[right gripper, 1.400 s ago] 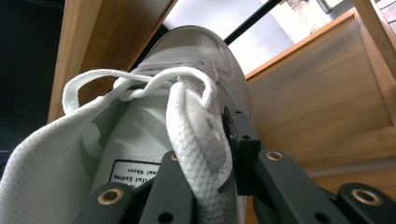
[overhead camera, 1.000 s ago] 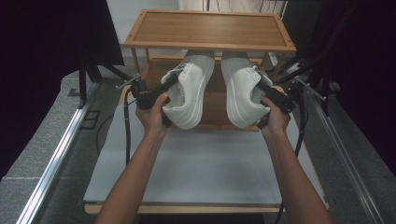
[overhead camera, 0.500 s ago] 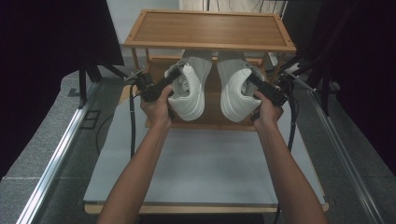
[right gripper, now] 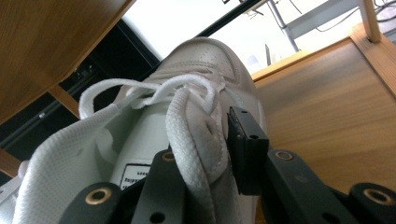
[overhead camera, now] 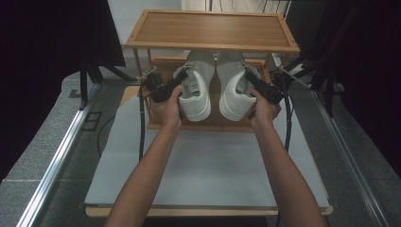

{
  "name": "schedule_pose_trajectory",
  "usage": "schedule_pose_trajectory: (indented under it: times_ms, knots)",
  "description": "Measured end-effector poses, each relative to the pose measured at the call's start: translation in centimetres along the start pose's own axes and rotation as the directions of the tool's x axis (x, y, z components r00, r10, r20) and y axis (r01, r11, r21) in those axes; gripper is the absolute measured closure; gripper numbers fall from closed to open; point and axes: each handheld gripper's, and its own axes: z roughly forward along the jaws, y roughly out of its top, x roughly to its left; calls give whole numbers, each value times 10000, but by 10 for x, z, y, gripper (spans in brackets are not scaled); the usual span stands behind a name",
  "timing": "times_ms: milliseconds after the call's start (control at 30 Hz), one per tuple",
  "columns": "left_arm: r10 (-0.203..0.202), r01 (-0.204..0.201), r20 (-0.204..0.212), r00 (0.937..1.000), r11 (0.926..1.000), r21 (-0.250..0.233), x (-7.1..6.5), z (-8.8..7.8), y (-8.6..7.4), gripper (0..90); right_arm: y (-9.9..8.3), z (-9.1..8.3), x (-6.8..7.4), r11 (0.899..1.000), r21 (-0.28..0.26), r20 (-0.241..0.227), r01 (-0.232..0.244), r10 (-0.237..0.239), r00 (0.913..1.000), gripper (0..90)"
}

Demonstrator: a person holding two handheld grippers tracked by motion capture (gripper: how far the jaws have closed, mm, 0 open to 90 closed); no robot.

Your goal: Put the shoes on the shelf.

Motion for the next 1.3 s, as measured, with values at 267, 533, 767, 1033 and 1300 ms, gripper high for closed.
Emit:
schedule_pose_trajectory:
  times_ms: [267,533,767,1033,1300]
  knots:
    - [-357,355,354,9987,9994,40,-2,5,-2,662,-1,6,4,9996,-75,-453,280,-283,9986,599]
    - [-676,641,1462,9869,9975,280,-3,5,2,505,-3,11,6,9996,150,-1644,258,-230,9861,404]
    - [-818,817,1688,9823,9966,74,4,-10,6,479,-4,3,8,9980,-174,-1577,606,-626,9855,399]
    - [-230,179,2064,9782,9995,268,11,-45,6,571,-6,-28,0,9946,-648,-1540,808,-899,9840,396]
    - [1010,-1269,2467,9638,9877,915,11,-82,-3,754,-19,-66,-3,9814,-319,-1969,1891,-1916,9615,532]
